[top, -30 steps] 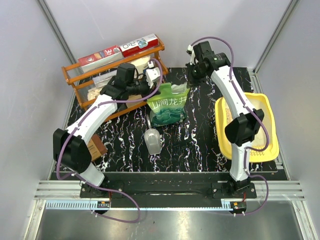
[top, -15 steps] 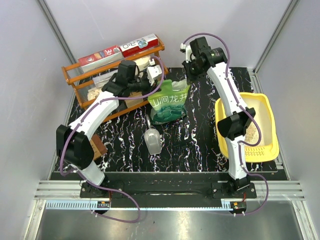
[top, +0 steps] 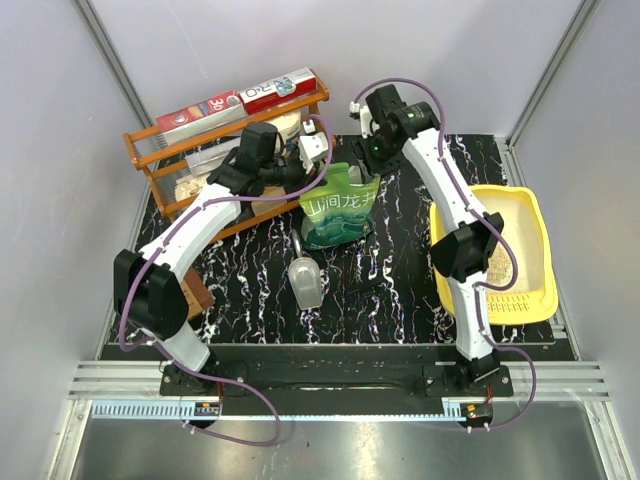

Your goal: Fill the litter box with clean litter

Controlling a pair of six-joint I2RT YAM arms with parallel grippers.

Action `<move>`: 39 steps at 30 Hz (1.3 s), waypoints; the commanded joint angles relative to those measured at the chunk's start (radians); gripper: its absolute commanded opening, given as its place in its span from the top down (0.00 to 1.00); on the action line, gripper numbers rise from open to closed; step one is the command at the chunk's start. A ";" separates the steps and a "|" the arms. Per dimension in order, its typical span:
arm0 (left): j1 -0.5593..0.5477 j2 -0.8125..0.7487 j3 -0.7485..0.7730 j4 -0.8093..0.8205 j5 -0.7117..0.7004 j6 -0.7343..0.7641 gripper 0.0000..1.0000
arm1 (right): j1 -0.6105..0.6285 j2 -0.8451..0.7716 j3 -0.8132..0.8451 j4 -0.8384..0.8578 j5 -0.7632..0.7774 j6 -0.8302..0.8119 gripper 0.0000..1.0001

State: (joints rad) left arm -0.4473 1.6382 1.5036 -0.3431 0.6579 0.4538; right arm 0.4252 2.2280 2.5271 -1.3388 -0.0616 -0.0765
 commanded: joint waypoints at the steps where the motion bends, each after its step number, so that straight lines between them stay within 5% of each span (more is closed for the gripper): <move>1: -0.013 -0.081 0.041 0.164 0.040 0.025 1.00 | 0.040 0.005 0.038 -0.042 0.146 -0.066 0.40; 10: -0.013 -0.083 0.052 0.121 -0.003 0.083 1.00 | -0.051 -0.057 0.010 -0.053 0.252 -0.126 0.38; 16: -0.013 -0.098 0.026 0.131 -0.012 0.049 1.00 | -0.063 -0.070 0.056 -0.050 0.179 -0.115 0.36; 17: -0.013 -0.104 0.024 0.134 -0.015 0.040 0.97 | -0.063 -0.076 0.067 -0.043 0.113 -0.108 0.36; 18: -0.013 -0.109 0.026 0.138 -0.020 0.005 0.77 | -0.065 -0.085 0.103 -0.040 0.071 -0.106 0.35; 21: -0.008 -0.150 0.032 0.144 -0.050 -0.094 0.42 | -0.066 -0.116 0.185 -0.014 -0.049 -0.111 0.28; 25: 0.016 -0.270 -0.050 0.110 -0.090 -0.246 0.21 | -0.078 -0.232 0.127 0.105 -0.139 -0.164 0.19; 28: 0.022 -0.394 -0.185 0.079 -0.183 -0.270 0.09 | -0.080 -0.376 -0.077 0.252 -0.170 -0.218 0.15; 33: 0.051 -0.508 -0.357 0.004 -0.311 -0.391 0.05 | -0.101 -0.527 -0.342 0.438 -0.216 -0.172 0.13; 39: 0.052 -0.462 -0.520 -0.054 -0.409 -0.538 0.16 | -0.114 -0.502 -0.306 0.452 -0.360 -0.030 0.07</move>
State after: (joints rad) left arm -0.4015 1.1152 1.0477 -0.3225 0.3820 0.0601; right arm 0.3202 1.6760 2.2059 -0.9535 -0.3027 -0.2043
